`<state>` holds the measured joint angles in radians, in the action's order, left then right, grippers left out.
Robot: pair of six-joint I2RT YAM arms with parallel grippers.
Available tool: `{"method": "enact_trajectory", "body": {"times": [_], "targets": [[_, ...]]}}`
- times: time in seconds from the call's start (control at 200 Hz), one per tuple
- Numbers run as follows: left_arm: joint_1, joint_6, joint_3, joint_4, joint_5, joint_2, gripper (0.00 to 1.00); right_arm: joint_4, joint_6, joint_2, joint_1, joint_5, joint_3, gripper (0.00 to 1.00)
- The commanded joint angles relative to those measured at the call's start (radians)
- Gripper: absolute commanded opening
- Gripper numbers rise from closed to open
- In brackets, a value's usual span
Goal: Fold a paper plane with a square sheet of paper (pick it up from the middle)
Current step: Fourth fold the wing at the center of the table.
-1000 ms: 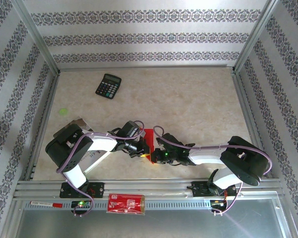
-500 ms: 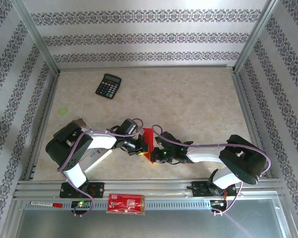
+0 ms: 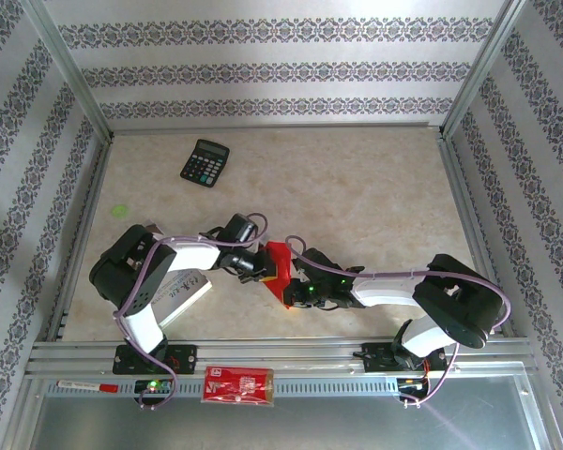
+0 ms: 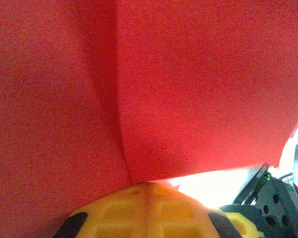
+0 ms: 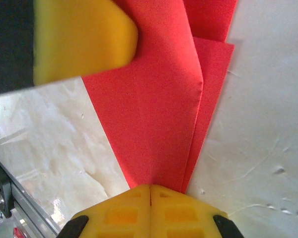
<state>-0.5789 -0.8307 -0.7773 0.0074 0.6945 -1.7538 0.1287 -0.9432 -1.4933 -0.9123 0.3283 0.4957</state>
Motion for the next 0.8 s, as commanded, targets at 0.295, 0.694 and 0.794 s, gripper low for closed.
{"method": "enact_trajectory", "body": {"times": [0.295,0.694,0.794], "targets": [[0.120,0.084,-0.098,-0.028,-0.073,-0.063,0.00,-0.229,0.020,-0.063,-0.002,-0.037,-0.059,0.00],[0.193,0.133,-0.212,-0.043,-0.078,-0.154,0.02,-0.233,0.020,-0.055,0.000,-0.038,-0.068,0.00],[0.206,0.133,-0.233,-0.033,-0.079,-0.177,0.03,-0.232,0.019,-0.050,0.001,-0.039,-0.071,0.00]]}}
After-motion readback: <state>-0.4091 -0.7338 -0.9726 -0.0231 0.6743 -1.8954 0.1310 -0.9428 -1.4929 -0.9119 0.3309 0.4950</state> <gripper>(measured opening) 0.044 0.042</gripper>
